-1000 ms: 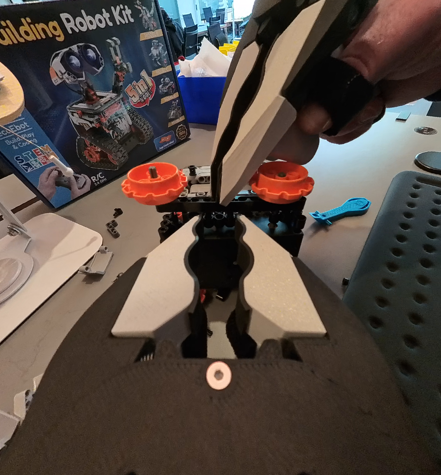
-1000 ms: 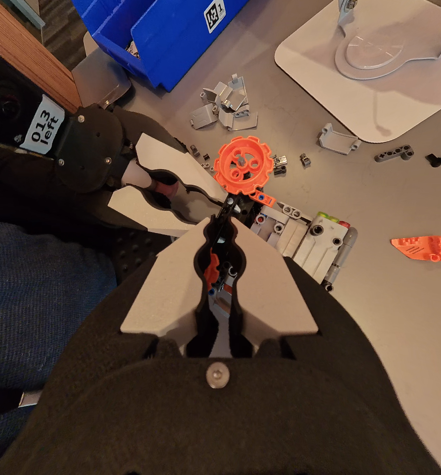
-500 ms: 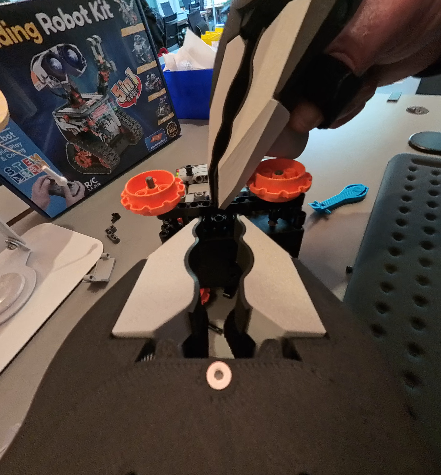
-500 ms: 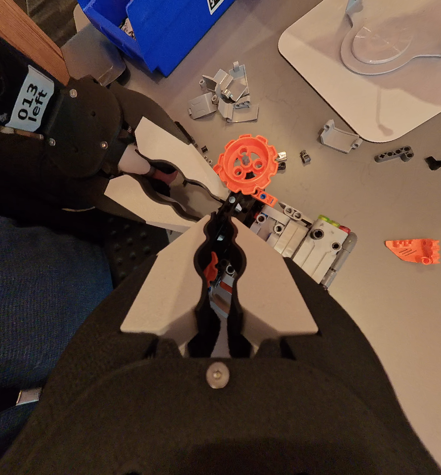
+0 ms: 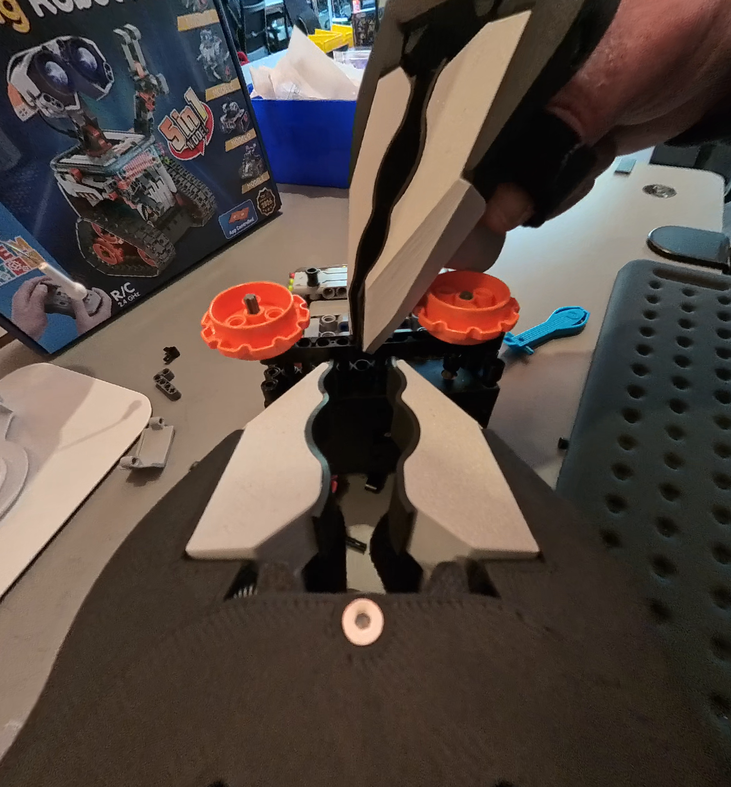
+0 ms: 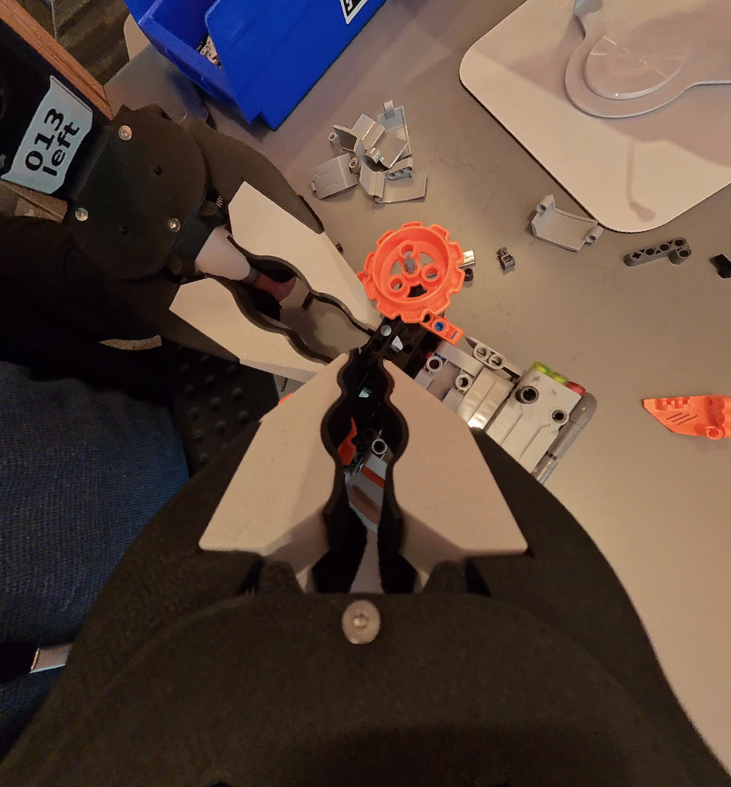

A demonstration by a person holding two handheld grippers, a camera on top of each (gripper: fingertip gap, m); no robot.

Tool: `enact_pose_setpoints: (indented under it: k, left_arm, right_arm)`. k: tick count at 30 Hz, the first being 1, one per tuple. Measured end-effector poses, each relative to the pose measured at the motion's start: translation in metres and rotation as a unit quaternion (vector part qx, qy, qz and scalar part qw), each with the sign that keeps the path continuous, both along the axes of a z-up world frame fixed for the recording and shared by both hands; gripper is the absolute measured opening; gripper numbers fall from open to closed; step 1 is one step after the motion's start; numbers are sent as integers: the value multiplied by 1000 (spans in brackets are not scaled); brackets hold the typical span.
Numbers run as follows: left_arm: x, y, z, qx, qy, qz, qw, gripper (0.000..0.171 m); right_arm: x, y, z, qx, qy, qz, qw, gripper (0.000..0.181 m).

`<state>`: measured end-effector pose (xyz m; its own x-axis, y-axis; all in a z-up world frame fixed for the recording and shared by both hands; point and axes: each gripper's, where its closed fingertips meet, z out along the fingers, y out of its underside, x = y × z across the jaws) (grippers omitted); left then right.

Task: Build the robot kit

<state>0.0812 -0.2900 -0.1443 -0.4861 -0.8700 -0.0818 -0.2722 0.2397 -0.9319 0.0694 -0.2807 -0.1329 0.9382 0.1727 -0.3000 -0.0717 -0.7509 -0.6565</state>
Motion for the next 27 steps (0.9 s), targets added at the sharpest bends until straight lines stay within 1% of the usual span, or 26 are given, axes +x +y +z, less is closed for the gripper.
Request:
enact_pose_setpoints:
  k: [4, 6, 7, 9, 11, 13, 14, 15, 17, 18, 20, 27]
  left_arm:
    - [0, -1, 0, 11, 5, -5, 1000, 19]
    - [1, 0, 0, -1, 15, -7, 1000, 19]
    - [1, 1, -1, 6, 14, -5, 1000, 20]
    - [1, 1, 0, 9, 1, -8, 1000, 21]
    - [2, 1, 0, 17, -2, -9, 1000, 22]
    - [2, 2, 0, 5, -1, -9, 1000, 22]
    - [2, 3, 0, 4, -2, -4, 1000, 22]
    - [2, 3, 0, 4, -1, -5, 1000, 22]
    - [1, 1, 0, 1, -3, -9, 1000, 22]
    - [1, 0, -1, 0, -2, -9, 1000, 22]
    - [2, 0, 0, 3, -7, -6, 1000, 22]
    - [3, -3, 1, 0, -13, -8, 1000, 22]
  right_arm:
    - [0, -1, 0, -4, -2, 1, 1000, 7]
    - [1, 0, -1, -6, -7, 1, 1000, 7]
    - [1, 1, 0, -4, -1, 0, 1000, 7]
    - [3, 0, 4, 1, 38, -5, 999, 7]
    - [5, -2, 12, 15, 40, -8, 999, 4]
    - [8, -4, 18, 19, 44, -15, 999, 5]
    - [15, -7, 16, 15, 39, -25, 999, 5]
    - [19, -10, 15, 11, 44, -29, 999, 0]
    - [14, -13, 14, 4, 57, -17, 998, 0]
    - [11, -13, 12, 1, 53, -12, 999, 4]
    - [3, -13, 12, -3, 55, -1, 998, 1]
    - [2, -13, 7, -18, 27, -1, 999, 0]
